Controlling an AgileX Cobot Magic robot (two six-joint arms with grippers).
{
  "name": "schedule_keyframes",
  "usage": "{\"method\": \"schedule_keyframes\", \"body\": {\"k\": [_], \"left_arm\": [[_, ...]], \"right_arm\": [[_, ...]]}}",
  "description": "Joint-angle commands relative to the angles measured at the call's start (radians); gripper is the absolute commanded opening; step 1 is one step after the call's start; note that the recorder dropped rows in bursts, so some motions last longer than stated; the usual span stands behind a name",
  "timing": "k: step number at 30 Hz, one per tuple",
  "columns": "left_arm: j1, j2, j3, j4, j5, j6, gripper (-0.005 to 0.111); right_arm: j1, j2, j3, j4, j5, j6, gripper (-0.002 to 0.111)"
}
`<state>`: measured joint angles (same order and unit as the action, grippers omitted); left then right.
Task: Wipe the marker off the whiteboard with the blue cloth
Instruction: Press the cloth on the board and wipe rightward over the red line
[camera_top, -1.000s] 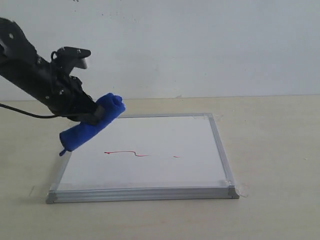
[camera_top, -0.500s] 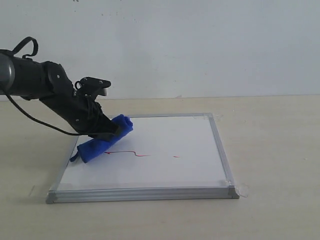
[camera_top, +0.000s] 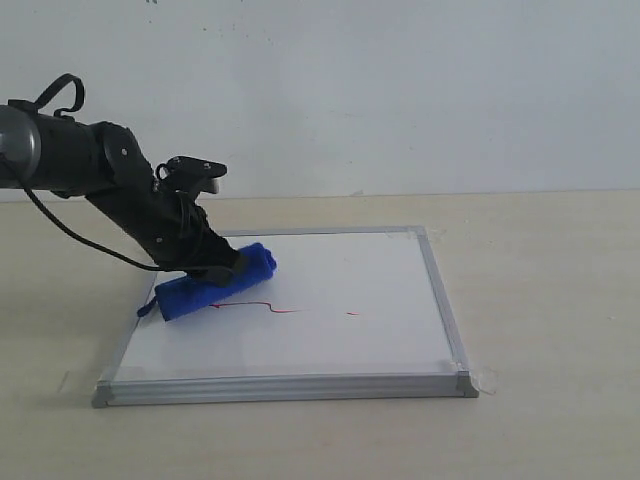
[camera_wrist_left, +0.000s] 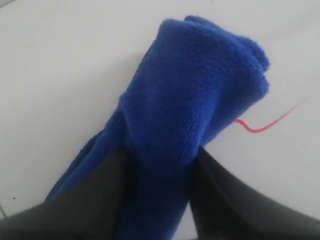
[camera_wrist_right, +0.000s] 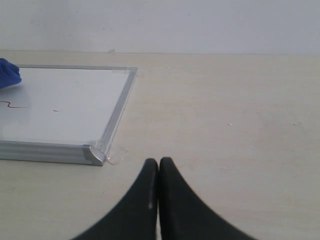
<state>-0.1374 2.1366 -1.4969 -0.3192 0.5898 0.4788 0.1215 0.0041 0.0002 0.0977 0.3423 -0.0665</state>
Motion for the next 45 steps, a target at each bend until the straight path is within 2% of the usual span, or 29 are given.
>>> {"method": "schedule_keyframes", "body": {"k": [1, 6, 11, 15, 18, 25, 32, 40, 45], "left_arm": [[-0.002, -0.002, -0.008, 0.003, 0.006, -0.001, 0.058], [-0.002, -0.027, -0.041, 0.011, 0.06, 0.055, 0.062], [0.0, -0.052, -0.096, 0.167, 0.164, 0.059, 0.062], [0.0, -0.052, -0.11, 0.232, 0.177, 0.068, 0.062], [-0.002, -0.052, -0.11, 0.23, 0.181, 0.106, 0.063], [-0.007, -0.052, -0.11, 0.228, 0.203, 0.157, 0.081], [-0.024, -0.047, -0.11, 0.154, 0.219, 0.297, 0.08], [-0.03, 0.022, -0.11, 0.135, 0.147, 0.318, 0.08], [-0.03, 0.046, -0.11, 0.151, 0.165, 0.318, 0.08]], "right_arm": [[-0.002, -0.004, 0.0, 0.0, -0.009, 0.0, 0.0], [-0.002, -0.004, 0.0, 0.0, -0.009, 0.0, 0.0], [-0.002, -0.004, 0.0, 0.0, -0.009, 0.0, 0.0], [-0.002, -0.004, 0.0, 0.0, -0.009, 0.0, 0.0], [-0.002, -0.004, 0.0, 0.0, -0.009, 0.0, 0.0], [-0.002, -0.004, 0.0, 0.0, -0.009, 0.0, 0.0], [-0.002, -0.004, 0.0, 0.0, -0.009, 0.0, 0.0], [-0.002, -0.004, 0.0, 0.0, -0.009, 0.0, 0.0], [-0.002, -0.004, 0.0, 0.0, -0.009, 0.0, 0.0]]}}
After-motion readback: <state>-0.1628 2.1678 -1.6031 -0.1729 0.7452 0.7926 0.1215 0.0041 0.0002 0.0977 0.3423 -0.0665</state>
